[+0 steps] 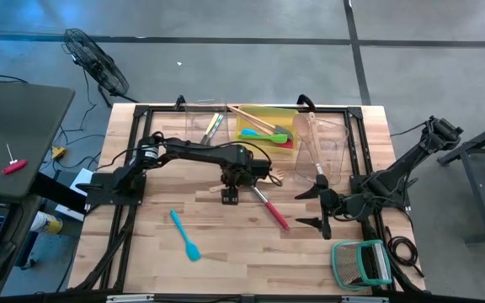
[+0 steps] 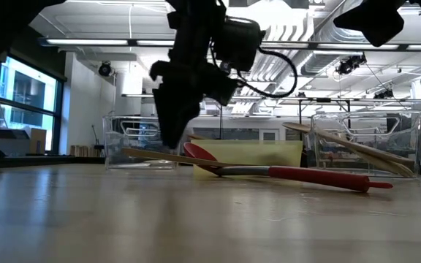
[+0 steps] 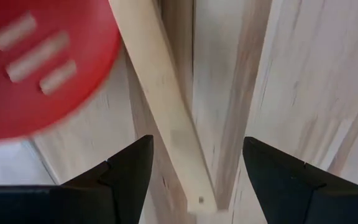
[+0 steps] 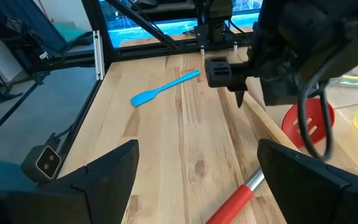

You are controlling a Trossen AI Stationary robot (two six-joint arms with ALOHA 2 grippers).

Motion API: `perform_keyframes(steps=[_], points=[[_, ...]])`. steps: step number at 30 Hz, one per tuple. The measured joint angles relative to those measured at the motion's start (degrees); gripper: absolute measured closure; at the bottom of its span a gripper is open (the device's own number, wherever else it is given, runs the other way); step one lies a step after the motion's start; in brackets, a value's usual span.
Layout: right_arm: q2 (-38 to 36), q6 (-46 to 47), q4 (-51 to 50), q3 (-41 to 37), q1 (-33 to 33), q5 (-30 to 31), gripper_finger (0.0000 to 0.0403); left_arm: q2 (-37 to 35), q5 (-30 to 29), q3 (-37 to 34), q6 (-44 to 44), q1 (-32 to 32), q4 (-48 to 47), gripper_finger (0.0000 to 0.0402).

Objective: Pick & Place Kitchen Items
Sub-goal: Put the brown serving spoon into the right transparent bin

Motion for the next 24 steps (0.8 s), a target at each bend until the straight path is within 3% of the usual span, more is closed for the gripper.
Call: perform_keyframes(steps=[16,24], points=[[-0.02,0.0,-0.03,0.0,0.0,-0.14,0.0082,2.64,-0.02,-0.07,0.68,0.0,1.33,0.016],[-0.02,-0.17,-0.03,0.0,0.0,-0.25,0.0082,2.75,-0.04,-0.12,-0.08,0.0,1.46,0.0221]])
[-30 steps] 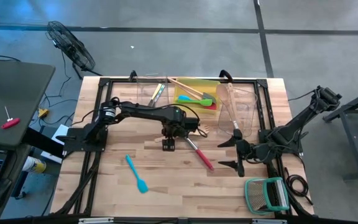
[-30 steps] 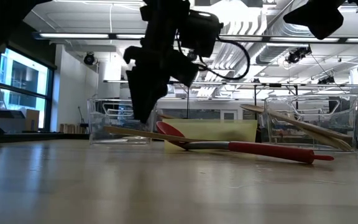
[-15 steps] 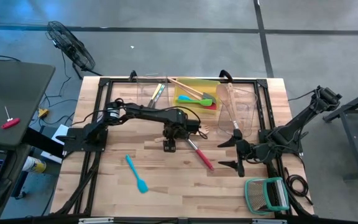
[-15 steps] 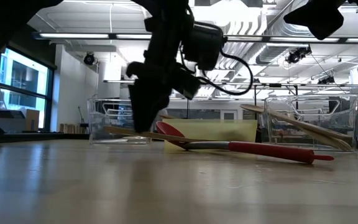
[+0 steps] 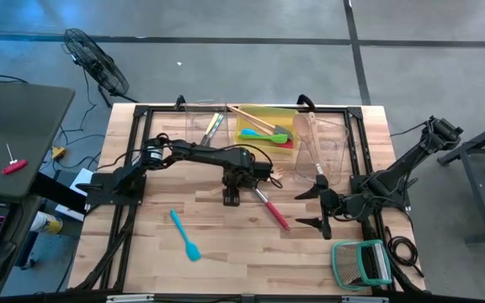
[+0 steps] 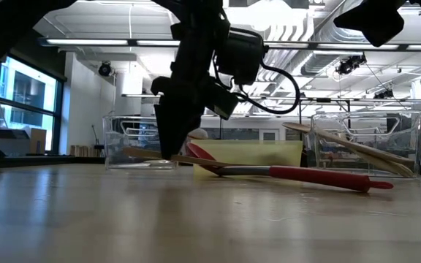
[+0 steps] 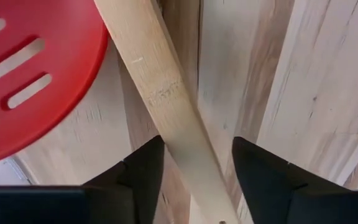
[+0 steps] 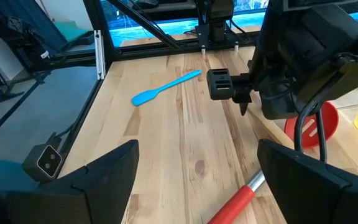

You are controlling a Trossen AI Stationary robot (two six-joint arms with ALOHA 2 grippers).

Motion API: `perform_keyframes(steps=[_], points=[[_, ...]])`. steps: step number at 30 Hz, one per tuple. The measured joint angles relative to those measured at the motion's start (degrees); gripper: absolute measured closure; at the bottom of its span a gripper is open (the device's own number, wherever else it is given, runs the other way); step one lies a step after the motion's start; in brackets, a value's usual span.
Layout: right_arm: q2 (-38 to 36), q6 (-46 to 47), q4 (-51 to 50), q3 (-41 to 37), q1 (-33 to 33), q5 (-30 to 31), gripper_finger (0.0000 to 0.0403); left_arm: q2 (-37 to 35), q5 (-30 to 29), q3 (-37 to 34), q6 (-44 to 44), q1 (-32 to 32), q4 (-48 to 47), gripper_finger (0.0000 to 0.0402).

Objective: Pick & Place Kitchen Items
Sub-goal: Put the brown serving spoon into the right transparent bin

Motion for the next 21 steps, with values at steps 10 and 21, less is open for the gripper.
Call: perform_keyframes(steps=[10,21], points=[[0.0,0.14,-0.02,0.0,0.01,-1.21,0.0082,2.44,-0.16,-0.03,-0.4,0.02,0.11,0.0269],[-0.02,0.06,-0.35,0.0,0.01,-1.29,0.0082,5.59,-0.91,0.2,-0.69,0.04,-1.43,0.0323]])
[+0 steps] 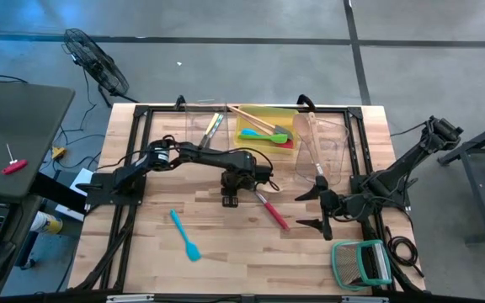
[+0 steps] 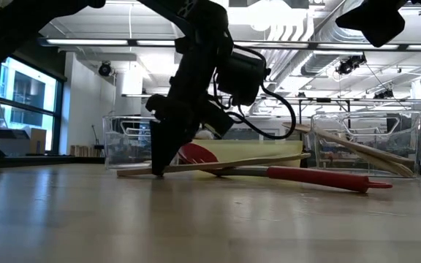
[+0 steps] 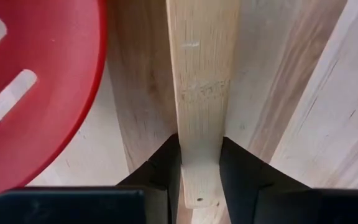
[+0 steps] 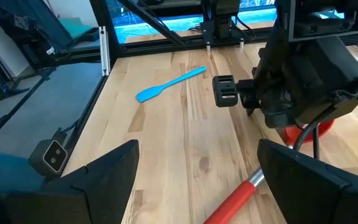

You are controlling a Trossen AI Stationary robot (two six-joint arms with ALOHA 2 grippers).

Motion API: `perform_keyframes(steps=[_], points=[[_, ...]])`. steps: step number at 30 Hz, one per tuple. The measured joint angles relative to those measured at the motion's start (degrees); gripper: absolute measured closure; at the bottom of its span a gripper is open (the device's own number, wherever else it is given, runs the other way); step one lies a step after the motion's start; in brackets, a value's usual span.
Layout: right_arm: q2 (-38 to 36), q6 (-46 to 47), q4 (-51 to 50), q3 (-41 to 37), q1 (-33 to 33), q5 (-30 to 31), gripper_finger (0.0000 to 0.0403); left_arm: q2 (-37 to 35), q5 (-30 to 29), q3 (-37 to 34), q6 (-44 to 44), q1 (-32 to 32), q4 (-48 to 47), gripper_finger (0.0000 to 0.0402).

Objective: Pick & Place Kitchen Items
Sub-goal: Put the brown serving spoon into the right transparent bin

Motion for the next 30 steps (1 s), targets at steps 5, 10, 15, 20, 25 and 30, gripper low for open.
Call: perform_keyframes(steps=[5,10,15,20,25,30], points=[[0.0,-0.02,-0.03,0.0,-0.01,0.0,0.0082,0.12,-2.43,-0.04,-1.22,-0.09,0.27,0.0323],[0.0,-0.27,0.15,0.0,-0.01,0.21,0.0082,-0.48,-5.46,-0.11,-1.48,-1.25,0.17,0.0323],[0.0,0.19,0.36,0.0,0.01,2.53,0.0082,-0.57,-6.37,-0.17,-1.71,-2.03,0.44,0.0323],[0.0,15.63,-6.41,0.0,-0.01,9.39,0.0082,-0.57,-7.62,-0.17,-2.77,-2.8,0.52,0.0323],[1.96,38.73,-9.23,-3.92,-0.01,9.41,0.0082,-0.57,-8.93,-0.2,-3.44,-3.35,0.54,0.0323],[7.76,52.31,2.06,-9.28,0.03,7.48,0.0082,-0.57,-9.65,-0.24,-4.08,-3.85,0.54,0.0323]])
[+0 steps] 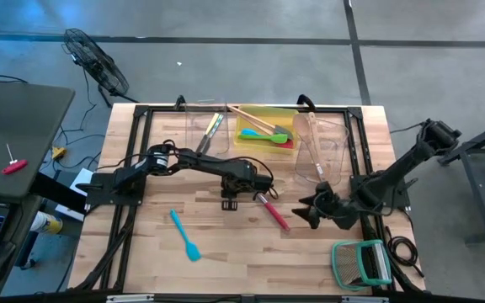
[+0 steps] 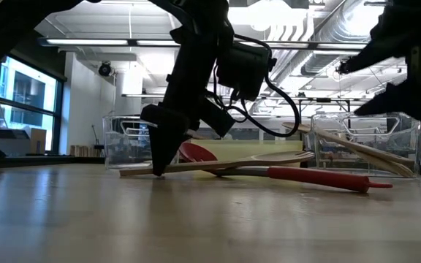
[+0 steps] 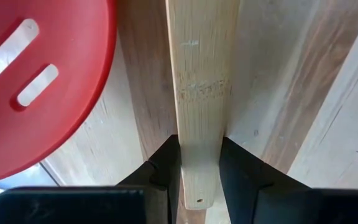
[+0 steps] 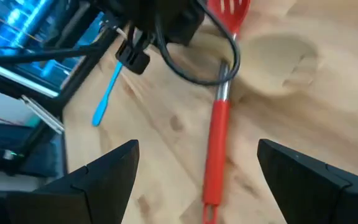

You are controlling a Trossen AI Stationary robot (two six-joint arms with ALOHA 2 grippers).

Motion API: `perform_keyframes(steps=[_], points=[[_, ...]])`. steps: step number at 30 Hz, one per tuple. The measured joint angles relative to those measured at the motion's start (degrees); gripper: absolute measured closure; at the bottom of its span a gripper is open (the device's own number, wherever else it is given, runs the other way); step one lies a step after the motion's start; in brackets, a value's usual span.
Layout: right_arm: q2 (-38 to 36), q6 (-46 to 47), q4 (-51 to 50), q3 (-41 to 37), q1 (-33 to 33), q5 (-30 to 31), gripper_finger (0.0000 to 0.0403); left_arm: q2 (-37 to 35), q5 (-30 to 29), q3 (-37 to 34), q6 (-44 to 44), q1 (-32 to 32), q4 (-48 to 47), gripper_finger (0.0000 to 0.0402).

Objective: Pick & Place Kitchen Items
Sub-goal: Put the brown serving spoon into the right transparent bin

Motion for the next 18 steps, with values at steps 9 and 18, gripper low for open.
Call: perform_keyframes(steps=[9,18], points=[[14.53,6.51,18.01,-1.84,-0.78,3.48,0.0082,0.0,-0.21,0.0,-1.09,0.0,0.15,0.0323],[25.17,18.41,19.54,-1.89,-3.07,10.98,0.0082,0.0,-0.66,0.0,-1.8,0.0,0.24,0.0323]])
